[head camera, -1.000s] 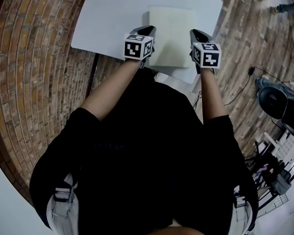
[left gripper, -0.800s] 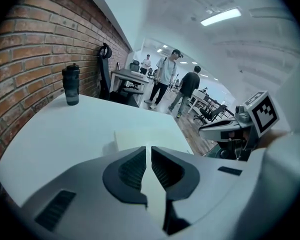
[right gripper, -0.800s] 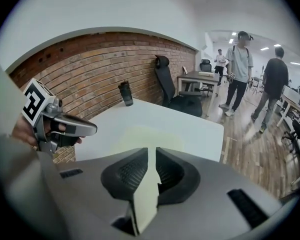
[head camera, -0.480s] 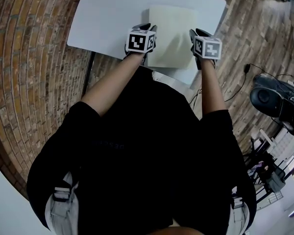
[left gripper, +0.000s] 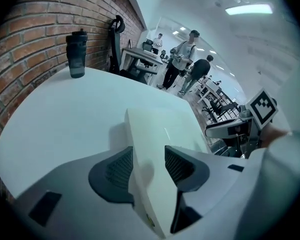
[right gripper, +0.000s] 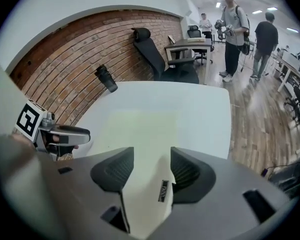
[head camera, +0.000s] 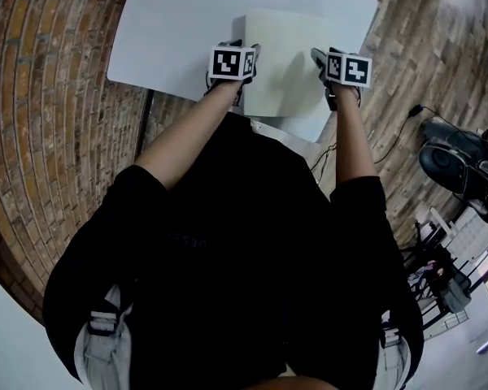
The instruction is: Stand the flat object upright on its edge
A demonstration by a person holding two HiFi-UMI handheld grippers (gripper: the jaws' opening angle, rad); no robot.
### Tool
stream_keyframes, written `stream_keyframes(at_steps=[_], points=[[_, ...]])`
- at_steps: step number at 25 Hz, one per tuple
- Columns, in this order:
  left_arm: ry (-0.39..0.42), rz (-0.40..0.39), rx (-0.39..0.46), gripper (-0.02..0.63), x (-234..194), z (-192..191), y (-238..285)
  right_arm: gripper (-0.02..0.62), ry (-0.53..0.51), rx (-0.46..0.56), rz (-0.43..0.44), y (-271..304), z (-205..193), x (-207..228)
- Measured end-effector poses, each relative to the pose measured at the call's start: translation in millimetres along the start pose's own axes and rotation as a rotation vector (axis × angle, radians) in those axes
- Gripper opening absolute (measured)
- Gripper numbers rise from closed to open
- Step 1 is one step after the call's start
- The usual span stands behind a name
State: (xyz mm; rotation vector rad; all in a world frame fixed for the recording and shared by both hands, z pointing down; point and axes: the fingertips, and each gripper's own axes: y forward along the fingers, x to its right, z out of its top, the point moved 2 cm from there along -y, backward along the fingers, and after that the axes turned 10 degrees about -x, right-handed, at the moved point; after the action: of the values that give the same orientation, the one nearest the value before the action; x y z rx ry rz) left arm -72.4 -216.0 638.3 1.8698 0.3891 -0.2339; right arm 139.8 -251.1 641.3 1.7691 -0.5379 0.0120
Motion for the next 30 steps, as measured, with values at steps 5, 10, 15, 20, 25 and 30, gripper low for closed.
stream_keyframes(at_steps=[5,10,15,20,25,30], points=[[-0.020,-0.019,-0.042,0.212,0,0,12,0.273,0.028,-0.053,0.026,14,0,5],[-0.020,-0.022,-0.085,0.213,-1,-3,23,0.223,0.047,-0.081,0.021,23,0,14],[-0.010,-0.012,-0.103,0.216,-1,-3,26,0.290,0.057,-0.108,0.034,26,-1,20],[-0.009,-0.018,-0.114,0.218,-2,-3,29,0.272,0.069,-0.140,0.066,36,-4,17],[-0.012,-0.017,-0.124,0.224,-5,-3,33,0.272,0.069,-0.144,0.067,39,-3,17],[-0.018,-0.031,-0.126,0.229,-7,-4,34,0.270,0.073,-0.136,0.059,40,-4,16]])
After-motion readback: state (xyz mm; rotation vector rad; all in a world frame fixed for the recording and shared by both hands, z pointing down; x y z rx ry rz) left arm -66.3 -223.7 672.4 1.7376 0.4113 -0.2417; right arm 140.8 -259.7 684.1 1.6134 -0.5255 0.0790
